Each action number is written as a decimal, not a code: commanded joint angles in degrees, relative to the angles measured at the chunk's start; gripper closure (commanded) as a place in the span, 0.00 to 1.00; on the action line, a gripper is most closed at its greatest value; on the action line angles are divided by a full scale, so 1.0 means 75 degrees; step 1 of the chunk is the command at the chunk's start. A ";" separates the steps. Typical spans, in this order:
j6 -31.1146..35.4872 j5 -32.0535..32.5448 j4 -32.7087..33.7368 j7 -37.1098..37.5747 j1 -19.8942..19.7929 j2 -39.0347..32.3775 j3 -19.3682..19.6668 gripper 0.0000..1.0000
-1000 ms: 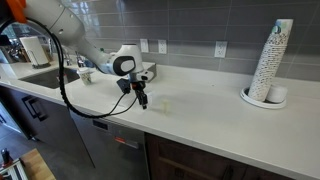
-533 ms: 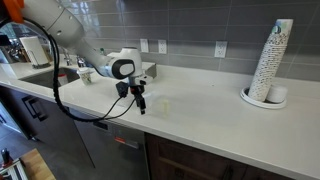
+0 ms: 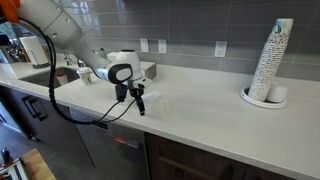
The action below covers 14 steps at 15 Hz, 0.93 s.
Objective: Fold the paper towel on the counter top from left top paper towel corner onto the right bottom corner of the paper towel, pick up the folded paper towel and move it to the left
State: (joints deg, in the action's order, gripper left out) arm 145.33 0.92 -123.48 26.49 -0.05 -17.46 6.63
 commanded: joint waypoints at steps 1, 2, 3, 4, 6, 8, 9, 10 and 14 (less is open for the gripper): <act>0.0537 -0.0464 -0.0342 -0.0239 -0.0101 -0.0075 -0.0063 0.02; 0.0575 -0.0534 -0.0350 -0.0289 -0.0114 -0.0084 -0.0074 0.05; 0.0592 -0.0592 -0.0356 -0.0334 -0.0125 -0.0065 -0.0079 0.11; 0.0599 -0.0584 -0.0352 -0.0338 -0.0118 -0.0057 -0.0062 0.17; 0.0546 -0.0559 -0.0313 -0.0329 -0.0115 -0.0031 -0.0054 0.31; 0.0516 -0.0477 -0.0255 -0.0290 -0.0068 -0.0032 -0.0040 0.44; 0.0481 -0.0464 -0.0219 -0.0295 -0.0053 -0.0027 -0.0050 0.49; 0.0453 -0.0428 -0.0171 -0.0278 -0.0026 -0.0030 -0.0049 0.57; 0.0177 -0.0163 -0.0041 -0.0079 0.0136 0.0058 0.0019 0.61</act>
State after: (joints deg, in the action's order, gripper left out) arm 147.28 -1.52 -124.15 25.20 -0.18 -16.72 6.35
